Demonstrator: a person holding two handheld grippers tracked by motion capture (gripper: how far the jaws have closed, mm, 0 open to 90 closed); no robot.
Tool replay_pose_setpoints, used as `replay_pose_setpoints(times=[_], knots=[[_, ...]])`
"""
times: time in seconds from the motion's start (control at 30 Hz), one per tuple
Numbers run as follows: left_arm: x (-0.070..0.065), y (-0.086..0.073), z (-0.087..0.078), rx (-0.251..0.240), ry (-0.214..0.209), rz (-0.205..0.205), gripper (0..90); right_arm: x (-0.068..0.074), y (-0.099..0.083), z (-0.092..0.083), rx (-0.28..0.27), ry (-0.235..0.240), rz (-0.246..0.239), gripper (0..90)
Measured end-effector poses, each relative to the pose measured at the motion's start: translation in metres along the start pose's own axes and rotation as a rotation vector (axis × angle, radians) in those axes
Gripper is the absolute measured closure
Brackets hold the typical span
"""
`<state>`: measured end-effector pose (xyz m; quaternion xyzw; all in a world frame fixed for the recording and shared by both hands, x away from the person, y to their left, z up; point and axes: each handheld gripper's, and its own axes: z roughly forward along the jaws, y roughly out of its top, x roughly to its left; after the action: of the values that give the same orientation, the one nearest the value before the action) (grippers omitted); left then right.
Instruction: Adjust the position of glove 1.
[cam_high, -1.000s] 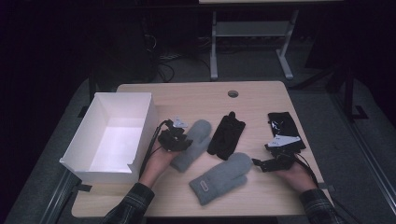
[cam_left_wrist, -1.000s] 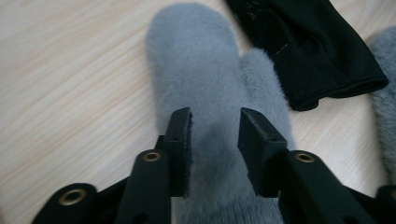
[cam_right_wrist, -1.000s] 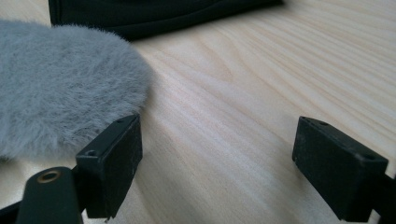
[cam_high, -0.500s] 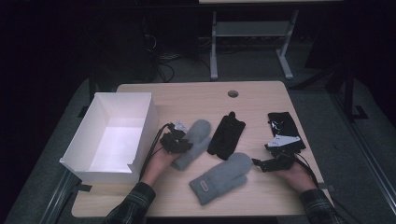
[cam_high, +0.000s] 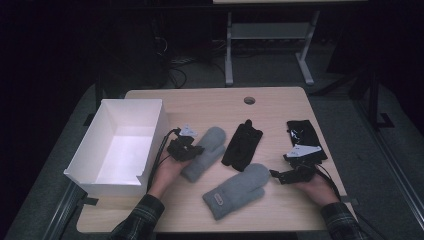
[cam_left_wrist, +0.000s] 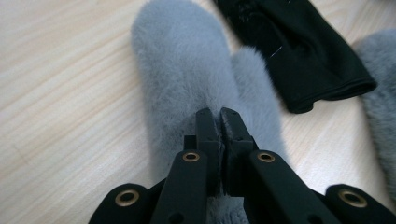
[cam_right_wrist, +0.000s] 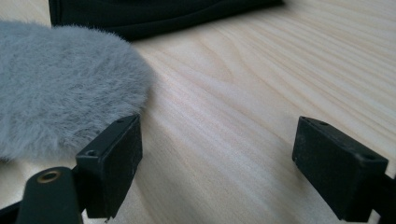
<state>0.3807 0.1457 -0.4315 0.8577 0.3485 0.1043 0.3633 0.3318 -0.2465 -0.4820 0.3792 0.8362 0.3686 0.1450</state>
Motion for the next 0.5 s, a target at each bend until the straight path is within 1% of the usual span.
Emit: replay_pose_setpoints(times=[0.13,0.23,0.27,0.3,0.33,0.47,0.5], knots=[[-0.001,0.003,-0.008,-0.033,-0.02,-0.021,88.0,0.0,0.0,0.0,-0.001,0.0,-0.002,16.1],[-0.002,0.006,-0.015,-0.052,-0.028,-0.021,88.1,0.0,0.0,0.0,-0.002,0.001,-0.002,16.1],[-0.002,0.007,-0.018,-0.06,-0.032,-0.012,88.0,0.0,0.0,0.0,-0.002,0.001,-0.002,16.0],[-0.003,0.008,-0.02,-0.072,-0.035,-0.016,88.0,0.0,0.0,0.0,-0.002,0.001,-0.002,16.0],[-0.003,0.01,-0.022,-0.077,-0.041,-0.011,88.1,0.0,0.0,0.0,-0.002,0.001,-0.002,16.0],[-0.007,0.013,-0.029,-0.111,-0.08,-0.012,88.0,0.0,0.0,0.0,-0.002,0.002,-0.001,16.0],[-0.009,0.013,-0.031,-0.122,-0.096,-0.022,88.0,0.0,0.0,0.0,-0.002,0.002,-0.001,16.1]])
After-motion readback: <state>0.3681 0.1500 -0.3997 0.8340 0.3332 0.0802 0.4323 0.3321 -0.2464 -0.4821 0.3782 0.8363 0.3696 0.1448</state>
